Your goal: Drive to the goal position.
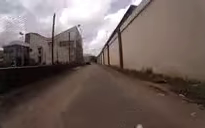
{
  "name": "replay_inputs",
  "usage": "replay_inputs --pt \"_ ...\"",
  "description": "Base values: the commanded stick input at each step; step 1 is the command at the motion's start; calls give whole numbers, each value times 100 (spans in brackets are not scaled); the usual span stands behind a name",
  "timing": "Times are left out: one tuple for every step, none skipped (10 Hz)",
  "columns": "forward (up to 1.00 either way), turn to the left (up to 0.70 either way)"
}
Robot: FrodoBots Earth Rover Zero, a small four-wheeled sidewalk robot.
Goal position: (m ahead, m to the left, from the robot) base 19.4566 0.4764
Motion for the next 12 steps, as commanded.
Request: replay_inputs --pt "50 2" --pt "50 2" --pt "50 2" --pt "50 2" --pt "50 2" --pt "50 2" --pt "50 2" --pt "50 2" --pt "50 2" --pt "50 2" --pt "50 2" --pt "50 2"
